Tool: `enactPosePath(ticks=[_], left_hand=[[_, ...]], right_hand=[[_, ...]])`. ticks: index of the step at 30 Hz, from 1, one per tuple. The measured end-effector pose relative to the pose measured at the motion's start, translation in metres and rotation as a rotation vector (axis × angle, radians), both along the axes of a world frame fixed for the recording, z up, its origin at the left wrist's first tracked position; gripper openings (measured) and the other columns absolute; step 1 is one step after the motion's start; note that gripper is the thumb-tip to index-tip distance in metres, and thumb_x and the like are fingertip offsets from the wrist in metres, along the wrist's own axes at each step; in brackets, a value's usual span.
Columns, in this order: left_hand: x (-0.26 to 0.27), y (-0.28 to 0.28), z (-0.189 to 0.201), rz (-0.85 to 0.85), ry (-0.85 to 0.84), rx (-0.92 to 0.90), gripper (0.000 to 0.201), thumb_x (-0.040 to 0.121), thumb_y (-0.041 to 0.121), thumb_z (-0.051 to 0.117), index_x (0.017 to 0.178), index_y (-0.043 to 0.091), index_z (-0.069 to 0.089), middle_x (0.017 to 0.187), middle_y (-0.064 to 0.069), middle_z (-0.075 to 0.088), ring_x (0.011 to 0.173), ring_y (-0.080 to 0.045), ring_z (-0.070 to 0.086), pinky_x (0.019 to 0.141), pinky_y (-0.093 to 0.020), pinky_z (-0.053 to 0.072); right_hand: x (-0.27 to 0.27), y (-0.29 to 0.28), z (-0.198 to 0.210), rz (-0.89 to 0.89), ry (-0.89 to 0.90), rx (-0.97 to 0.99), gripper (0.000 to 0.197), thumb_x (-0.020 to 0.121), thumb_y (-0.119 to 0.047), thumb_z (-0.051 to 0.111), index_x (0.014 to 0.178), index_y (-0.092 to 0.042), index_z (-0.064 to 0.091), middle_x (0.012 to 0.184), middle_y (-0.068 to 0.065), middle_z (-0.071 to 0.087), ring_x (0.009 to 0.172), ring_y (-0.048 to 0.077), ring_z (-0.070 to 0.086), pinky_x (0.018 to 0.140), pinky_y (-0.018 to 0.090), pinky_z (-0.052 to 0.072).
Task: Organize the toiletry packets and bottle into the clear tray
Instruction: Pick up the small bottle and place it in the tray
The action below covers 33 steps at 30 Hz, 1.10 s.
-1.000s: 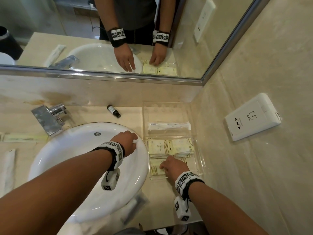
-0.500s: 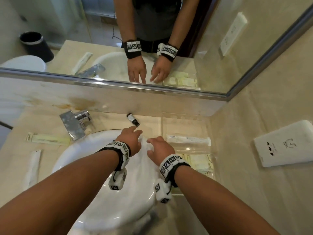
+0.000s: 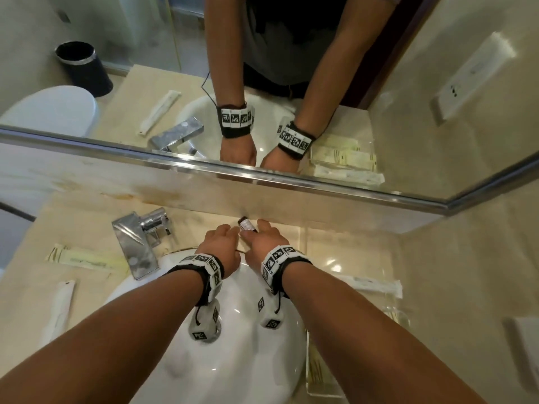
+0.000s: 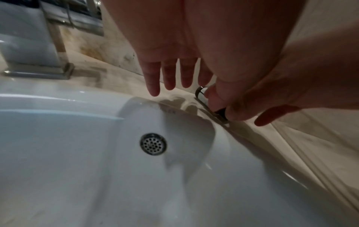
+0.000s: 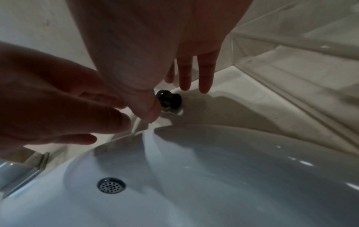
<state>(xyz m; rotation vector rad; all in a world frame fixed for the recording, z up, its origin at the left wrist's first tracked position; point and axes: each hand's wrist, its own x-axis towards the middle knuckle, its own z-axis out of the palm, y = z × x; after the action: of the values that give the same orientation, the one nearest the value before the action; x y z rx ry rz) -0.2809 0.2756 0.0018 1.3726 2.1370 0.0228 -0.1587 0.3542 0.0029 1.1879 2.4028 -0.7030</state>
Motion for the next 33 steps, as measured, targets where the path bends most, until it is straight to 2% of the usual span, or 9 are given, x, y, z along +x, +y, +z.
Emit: enactPosePath(ticks=[2,5,8,10,15,22,25,28,33], left_hand=[[-0.004,0.003,-0.002,-0.001,-0.008,-0.005,0.067,0.087,0.023,0.054,0.148,0.022,0.029,0.154,-0.005,0.028,0.135,-0.032,0.033,0.103,-0.043,0.042],[-0.005,0.008,-0.005,-0.008,-0.011,-0.007,0.065,0.088,0.024,0.055,0.147,0.02,0.029,0.154,-0.004,0.028,0.134,-0.032,0.034,0.102,-0.042,0.042],[-0.001,0.008,-0.006,-0.006,-0.02,0.014,0.064,0.087,0.023,0.055,0.146,0.022,0.03,0.152,-0.003,0.031,0.132,-0.031,0.037,0.102,-0.042,0.042],[0.003,0.006,-0.007,0.003,-0.045,0.03,0.067,0.086,0.021,0.054,0.148,0.025,0.028,0.152,-0.003,0.032,0.131,-0.032,0.038,0.103,-0.042,0.042],[0.015,-0.015,-0.005,0.035,-0.103,0.149,0.059,0.093,0.025,0.046,0.15,0.024,0.031,0.149,-0.008,0.037,0.125,-0.034,0.047,0.103,-0.043,0.043],[0.018,-0.081,0.017,0.04,-0.132,0.156,0.066,0.089,0.03,0.053,0.15,0.027,0.029,0.149,-0.002,0.037,0.13,-0.026,0.044,0.103,-0.041,0.045],[0.011,-0.114,0.025,0.067,-0.107,0.141,0.059,0.089,0.031,0.053,0.146,0.028,0.035,0.145,-0.001,0.042,0.126,-0.024,0.048,0.101,-0.041,0.046],[-0.005,-0.148,0.027,0.115,-0.082,0.125,0.055,0.091,0.032,0.052,0.144,0.03,0.039,0.143,0.0,0.046,0.127,-0.022,0.049,0.103,-0.04,0.044],[-0.047,-0.2,0.022,0.16,-0.02,0.029,0.06,0.093,0.037,0.051,0.149,0.026,0.035,0.15,-0.002,0.04,0.133,-0.024,0.044,0.108,-0.039,0.04]], right_hand=[[-0.009,0.001,-0.009,0.038,-0.017,-0.001,0.062,0.088,-0.027,0.057,0.146,-0.043,0.04,0.151,0.008,0.032,0.131,0.035,0.04,0.103,0.046,0.046],[-0.014,-0.002,-0.017,0.037,-0.05,0.062,0.052,0.089,-0.029,0.058,0.141,-0.03,0.049,0.142,0.01,0.039,0.122,0.034,0.043,0.097,0.046,0.048],[-0.009,-0.004,-0.019,0.053,-0.036,0.083,0.055,0.092,-0.027,0.058,0.146,-0.024,0.046,0.14,0.013,0.039,0.118,0.034,0.046,0.093,0.043,0.049],[-0.004,-0.006,-0.016,0.037,0.018,0.079,0.058,0.095,-0.029,0.055,0.151,-0.027,0.042,0.136,0.012,0.045,0.117,0.033,0.052,0.092,0.039,0.05],[0.019,-0.027,0.002,0.047,0.162,0.086,0.029,0.094,-0.022,0.051,0.116,-0.03,0.068,0.12,0.005,0.059,0.103,0.026,0.063,0.085,0.034,0.053],[0.036,-0.073,0.031,0.001,0.245,0.015,0.017,0.097,-0.023,0.053,0.112,-0.03,0.048,0.094,-0.006,0.061,0.081,0.021,0.057,0.072,0.029,0.042],[0.027,-0.098,0.04,0.05,0.215,0.004,0.03,0.097,-0.021,0.054,0.124,-0.032,0.047,0.115,-0.005,0.065,0.098,0.022,0.064,0.085,0.032,0.05],[0.009,-0.126,0.043,0.114,0.165,-0.017,0.053,0.095,-0.017,0.051,0.144,-0.036,0.041,0.136,-0.001,0.061,0.116,0.024,0.063,0.096,0.034,0.05],[-0.021,-0.167,0.044,0.177,0.058,-0.027,0.064,0.095,-0.015,0.046,0.154,-0.036,0.032,0.159,0.007,0.036,0.132,0.03,0.054,0.107,0.038,0.045]])
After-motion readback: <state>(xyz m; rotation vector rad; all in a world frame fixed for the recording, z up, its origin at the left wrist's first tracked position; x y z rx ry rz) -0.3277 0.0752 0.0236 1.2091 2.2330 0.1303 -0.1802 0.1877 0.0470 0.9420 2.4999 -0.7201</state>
